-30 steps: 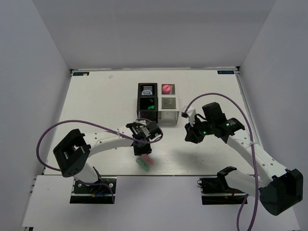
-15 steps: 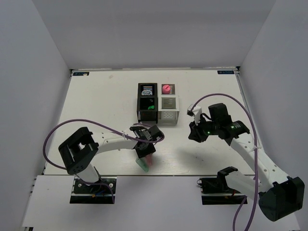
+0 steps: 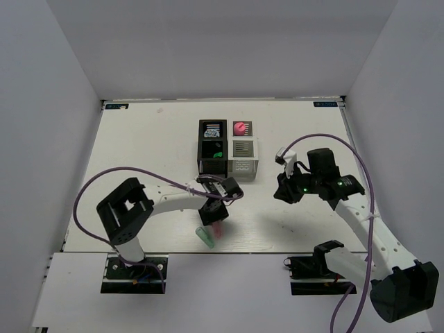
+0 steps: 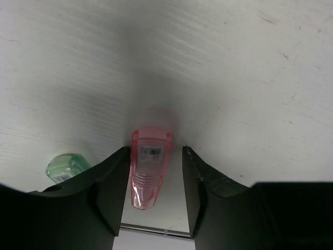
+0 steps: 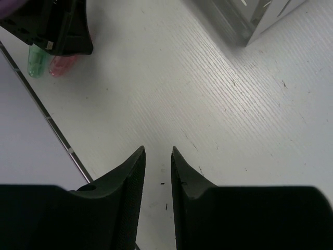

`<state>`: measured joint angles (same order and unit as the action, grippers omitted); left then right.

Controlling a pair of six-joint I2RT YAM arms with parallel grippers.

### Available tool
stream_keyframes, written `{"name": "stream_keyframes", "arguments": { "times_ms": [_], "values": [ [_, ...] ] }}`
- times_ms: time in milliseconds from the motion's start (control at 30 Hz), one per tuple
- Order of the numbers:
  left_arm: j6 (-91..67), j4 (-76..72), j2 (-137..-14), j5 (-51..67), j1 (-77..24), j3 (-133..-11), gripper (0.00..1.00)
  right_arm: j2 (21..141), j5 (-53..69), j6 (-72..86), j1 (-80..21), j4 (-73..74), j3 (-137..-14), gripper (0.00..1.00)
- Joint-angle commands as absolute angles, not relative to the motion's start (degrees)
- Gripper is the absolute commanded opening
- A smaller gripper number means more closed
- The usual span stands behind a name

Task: Sort the stationery into containers
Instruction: Pick up the stationery from the center of the board.

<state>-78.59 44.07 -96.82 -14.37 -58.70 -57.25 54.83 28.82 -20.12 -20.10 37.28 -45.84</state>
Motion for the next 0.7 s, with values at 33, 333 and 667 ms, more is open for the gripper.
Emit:
{"name": "stream_keyframes", "arguments": {
  "times_ms": [33,333,667],
  "values": [
    [-76.2,52.5,-106.8,-13.7,-58.6,-61.3,0.57,53.1,31.2,-20.3,-18.9,37.4,-45.6,0.3],
    [-71.5,54.6,-110.9,-8.8,-58.4,-63.9,0.19,51.4,32.9,-20.4,-16.3,37.7,-45.4,0.3],
    [-59.0,58.6,-101.7,-14.0,-58.7,-75.7,0.0,50.9,32.4,-19.9,-14.3,37.4,-45.2,0.75]
  ]
}}
